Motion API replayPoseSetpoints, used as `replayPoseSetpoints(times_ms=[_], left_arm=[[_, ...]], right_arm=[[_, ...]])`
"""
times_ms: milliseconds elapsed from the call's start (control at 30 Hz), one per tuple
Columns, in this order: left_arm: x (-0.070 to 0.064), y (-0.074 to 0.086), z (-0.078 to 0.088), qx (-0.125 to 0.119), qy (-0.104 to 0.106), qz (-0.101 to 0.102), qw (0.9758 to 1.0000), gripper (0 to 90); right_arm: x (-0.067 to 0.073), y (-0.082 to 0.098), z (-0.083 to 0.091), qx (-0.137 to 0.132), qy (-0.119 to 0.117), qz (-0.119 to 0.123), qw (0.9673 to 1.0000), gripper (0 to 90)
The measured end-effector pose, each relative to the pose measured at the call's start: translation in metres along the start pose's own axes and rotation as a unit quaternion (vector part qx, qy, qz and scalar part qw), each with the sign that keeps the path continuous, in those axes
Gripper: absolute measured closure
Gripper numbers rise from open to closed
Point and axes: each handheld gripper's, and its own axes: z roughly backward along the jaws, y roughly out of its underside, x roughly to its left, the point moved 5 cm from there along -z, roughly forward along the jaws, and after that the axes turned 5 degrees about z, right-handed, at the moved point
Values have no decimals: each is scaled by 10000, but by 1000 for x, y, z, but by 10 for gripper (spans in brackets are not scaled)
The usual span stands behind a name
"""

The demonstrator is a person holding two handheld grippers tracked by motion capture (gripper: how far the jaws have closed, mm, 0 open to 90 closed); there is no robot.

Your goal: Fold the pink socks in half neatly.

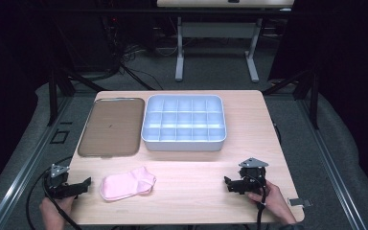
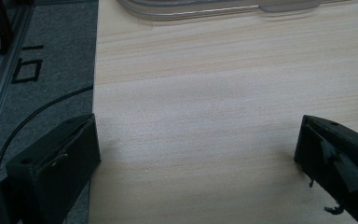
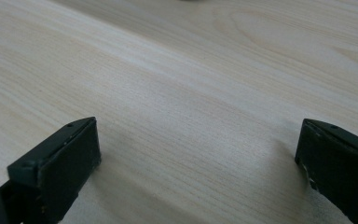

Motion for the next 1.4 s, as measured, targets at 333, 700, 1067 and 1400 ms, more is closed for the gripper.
replayPoseSetpoints(times_ms=[333,700,1067,1400], left_arm=[[0,0,0,18,-2,-19,10000,0],[0,0,1,3,-27,15,10000,0],[0,0,1,46,16,-49,10000,0],[-6,-11,17,-38,60,20,10000,0]], right_arm=[[-14,8,7,30,-345,394,9986,0],[-17,8,7,-10,-249,282,9993,0],[-18,8,7,23,-229,267,9994,0],[-18,8,7,23,-228,269,9994,0]])
